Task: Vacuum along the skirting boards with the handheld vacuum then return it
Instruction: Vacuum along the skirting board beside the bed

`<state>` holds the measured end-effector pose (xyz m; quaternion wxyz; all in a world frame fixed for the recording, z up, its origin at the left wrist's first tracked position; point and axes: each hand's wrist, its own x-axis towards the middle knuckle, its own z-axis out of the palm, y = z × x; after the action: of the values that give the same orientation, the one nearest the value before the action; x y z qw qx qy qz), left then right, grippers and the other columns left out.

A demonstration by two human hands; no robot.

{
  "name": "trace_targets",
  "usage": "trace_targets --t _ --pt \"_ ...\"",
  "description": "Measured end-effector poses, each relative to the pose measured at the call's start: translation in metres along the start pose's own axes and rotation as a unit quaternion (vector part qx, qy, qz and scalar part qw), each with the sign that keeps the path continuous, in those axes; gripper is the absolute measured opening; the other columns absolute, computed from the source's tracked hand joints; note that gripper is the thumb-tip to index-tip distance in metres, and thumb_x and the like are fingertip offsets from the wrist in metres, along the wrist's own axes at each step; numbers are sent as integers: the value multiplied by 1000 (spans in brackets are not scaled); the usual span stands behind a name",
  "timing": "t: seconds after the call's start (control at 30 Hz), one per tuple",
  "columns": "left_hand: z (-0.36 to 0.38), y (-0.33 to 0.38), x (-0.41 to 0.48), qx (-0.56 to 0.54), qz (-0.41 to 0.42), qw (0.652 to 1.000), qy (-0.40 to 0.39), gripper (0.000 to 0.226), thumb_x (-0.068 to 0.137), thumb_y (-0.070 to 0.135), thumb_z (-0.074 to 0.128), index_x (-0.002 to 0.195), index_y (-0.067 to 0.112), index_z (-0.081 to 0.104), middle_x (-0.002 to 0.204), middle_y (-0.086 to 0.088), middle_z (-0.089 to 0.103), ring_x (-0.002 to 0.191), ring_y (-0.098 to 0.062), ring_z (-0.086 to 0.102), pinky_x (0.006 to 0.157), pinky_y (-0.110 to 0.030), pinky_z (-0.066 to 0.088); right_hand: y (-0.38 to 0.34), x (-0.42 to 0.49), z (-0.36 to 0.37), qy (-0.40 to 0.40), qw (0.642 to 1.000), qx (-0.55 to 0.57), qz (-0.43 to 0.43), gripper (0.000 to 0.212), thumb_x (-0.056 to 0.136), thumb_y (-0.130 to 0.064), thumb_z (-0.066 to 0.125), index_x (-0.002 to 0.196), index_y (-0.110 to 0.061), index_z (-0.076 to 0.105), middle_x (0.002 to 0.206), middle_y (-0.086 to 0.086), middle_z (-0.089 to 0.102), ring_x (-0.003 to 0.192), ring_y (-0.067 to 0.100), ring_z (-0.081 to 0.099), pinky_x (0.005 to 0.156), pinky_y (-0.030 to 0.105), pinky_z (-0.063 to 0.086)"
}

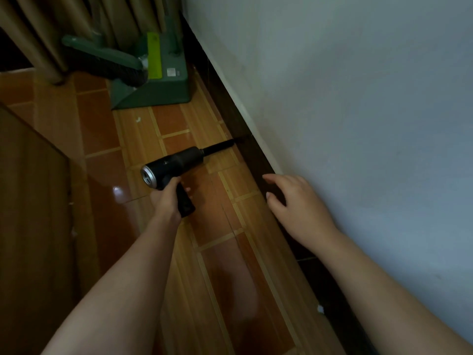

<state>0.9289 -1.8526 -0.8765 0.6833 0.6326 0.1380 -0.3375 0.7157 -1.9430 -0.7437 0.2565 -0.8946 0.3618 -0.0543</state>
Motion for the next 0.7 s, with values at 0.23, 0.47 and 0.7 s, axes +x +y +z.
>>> trace_targets --t 0.23,0.47,0.7 --pt "-12 -16 -24 -2 -8 1000 -10 38 87 16 61 123 8 53 94 -9 64 69 -15 62 45 -20 53 -1 -13 -11 3 1000 -2 -2 40 97 -25 45 137 -22 44 133 -1 52 124 13 41 98 28 37" --pt "-18 -29 -40 0 -19 1000 -5 40 87 15 61 125 4 53 90 -9 64 66 -16 61 43 -19 51 2 -23 -23 7 1000 -21 -9 41 97 -25 44 137 -20 44 133 0 53 124 15 43 99 30 37" --pt "-22 -23 -42 26 -10 1000 -9 42 86 17 62 125 4 53 84 -6 64 65 -16 62 50 -25 52 2 -24 -27 17 1000 -4 -12 41 97 -24 45 137 -18 44 131 2 54 123 17 44 99 31 38"
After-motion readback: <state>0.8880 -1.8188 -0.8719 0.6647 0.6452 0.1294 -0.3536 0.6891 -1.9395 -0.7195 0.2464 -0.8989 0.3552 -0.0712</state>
